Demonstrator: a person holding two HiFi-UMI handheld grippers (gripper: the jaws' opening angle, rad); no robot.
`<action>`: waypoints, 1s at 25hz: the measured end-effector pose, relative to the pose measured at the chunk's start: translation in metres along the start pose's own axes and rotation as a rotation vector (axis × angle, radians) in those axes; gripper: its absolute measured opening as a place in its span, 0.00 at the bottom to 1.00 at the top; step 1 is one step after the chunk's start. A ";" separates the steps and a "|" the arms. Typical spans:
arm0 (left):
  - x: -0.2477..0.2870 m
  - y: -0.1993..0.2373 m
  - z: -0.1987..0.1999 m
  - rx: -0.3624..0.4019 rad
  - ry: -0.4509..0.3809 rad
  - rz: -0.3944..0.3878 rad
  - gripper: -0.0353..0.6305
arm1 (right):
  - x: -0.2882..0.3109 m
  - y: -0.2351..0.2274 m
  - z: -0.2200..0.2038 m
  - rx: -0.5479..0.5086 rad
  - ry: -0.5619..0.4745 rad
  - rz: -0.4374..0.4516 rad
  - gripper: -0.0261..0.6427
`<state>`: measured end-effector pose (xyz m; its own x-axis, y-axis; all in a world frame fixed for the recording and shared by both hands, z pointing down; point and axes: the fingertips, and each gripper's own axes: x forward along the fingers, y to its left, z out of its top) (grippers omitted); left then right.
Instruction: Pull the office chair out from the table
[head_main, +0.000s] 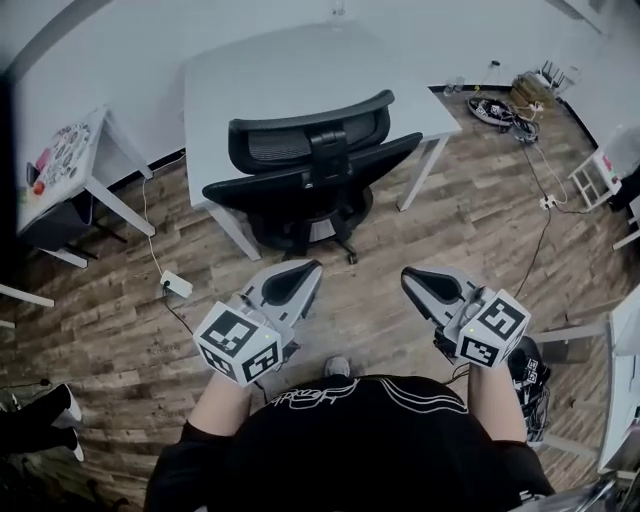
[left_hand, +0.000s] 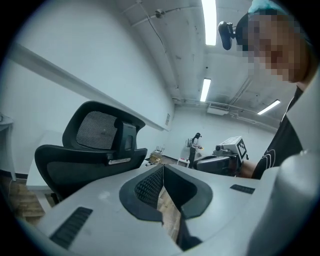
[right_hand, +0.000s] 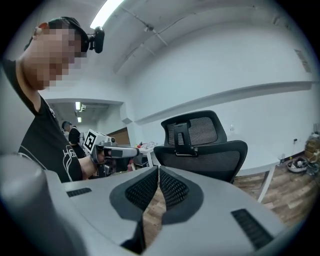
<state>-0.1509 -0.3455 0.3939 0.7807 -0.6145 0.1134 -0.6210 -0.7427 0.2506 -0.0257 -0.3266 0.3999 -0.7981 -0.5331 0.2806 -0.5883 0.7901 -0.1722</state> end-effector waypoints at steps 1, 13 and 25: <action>0.000 0.007 0.002 0.008 0.003 0.010 0.06 | 0.005 -0.004 0.002 -0.011 0.010 0.006 0.09; -0.010 0.055 0.022 0.074 -0.013 0.207 0.07 | 0.036 -0.051 0.036 -0.024 0.022 0.061 0.10; -0.008 0.129 0.043 0.145 0.035 0.439 0.24 | 0.060 -0.153 0.074 -0.114 0.051 0.076 0.10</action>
<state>-0.2405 -0.4482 0.3841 0.4418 -0.8718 0.2114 -0.8948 -0.4450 0.0349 0.0068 -0.5019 0.3728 -0.8307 -0.4564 0.3187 -0.5054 0.8584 -0.0878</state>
